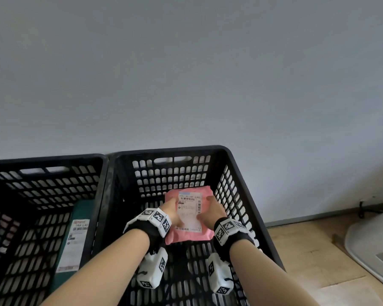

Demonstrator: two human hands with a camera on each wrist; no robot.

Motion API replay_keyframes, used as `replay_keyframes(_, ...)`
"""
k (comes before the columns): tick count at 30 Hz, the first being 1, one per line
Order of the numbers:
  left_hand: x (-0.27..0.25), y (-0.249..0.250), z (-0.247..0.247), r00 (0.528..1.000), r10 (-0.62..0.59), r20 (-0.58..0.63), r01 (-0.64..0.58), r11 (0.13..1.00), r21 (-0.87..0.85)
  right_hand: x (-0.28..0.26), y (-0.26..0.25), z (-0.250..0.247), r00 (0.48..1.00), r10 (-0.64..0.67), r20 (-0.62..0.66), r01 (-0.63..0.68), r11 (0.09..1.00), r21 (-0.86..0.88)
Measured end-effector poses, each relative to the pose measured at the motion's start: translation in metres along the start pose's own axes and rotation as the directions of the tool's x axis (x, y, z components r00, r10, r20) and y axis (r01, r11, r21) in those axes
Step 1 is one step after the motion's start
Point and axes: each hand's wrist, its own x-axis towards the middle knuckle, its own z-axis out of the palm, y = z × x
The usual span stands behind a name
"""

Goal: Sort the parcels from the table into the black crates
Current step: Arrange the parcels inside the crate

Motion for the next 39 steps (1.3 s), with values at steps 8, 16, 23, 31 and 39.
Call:
replay_keyframes(8, 0.045, -0.014, 0.033, 0.999, -0.009, -0.034, 0.009, 1.000, 0.005, 0.039, 0.016, 0.011, 1.000, 0.020, 0.015, -0.019, 0.997, -0.073)
replay_keyframes(16, 0.064, -0.023, 0.048, 0.999, -0.018, -0.032, 0.016, 0.999, -0.045, 0.051, 0.027, 0.031, 1.000, 0.026, 0.014, -0.023, 0.989, -0.148)
replay_keyframes(23, 0.068, -0.026, 0.059, 0.995, 0.083, -0.059, -0.083, 0.997, 0.007, 0.051, 0.032, 0.038, 0.991, -0.135, 0.017, 0.132, 0.926, -0.353)
replay_keyframes(31, 0.081, -0.039, 0.075, 0.977, 0.210, 0.045, -0.213, 0.925, 0.315, 0.062, 0.048, 0.052, 0.968, -0.104, 0.228, 0.193, 0.889, -0.415)
replay_keyframes(39, 0.087, -0.040, 0.075, 0.974, 0.197, 0.112, -0.223, 0.926, 0.305, 0.067, 0.041, 0.051, 0.967, -0.025, 0.255, 0.129, 0.907, -0.401)
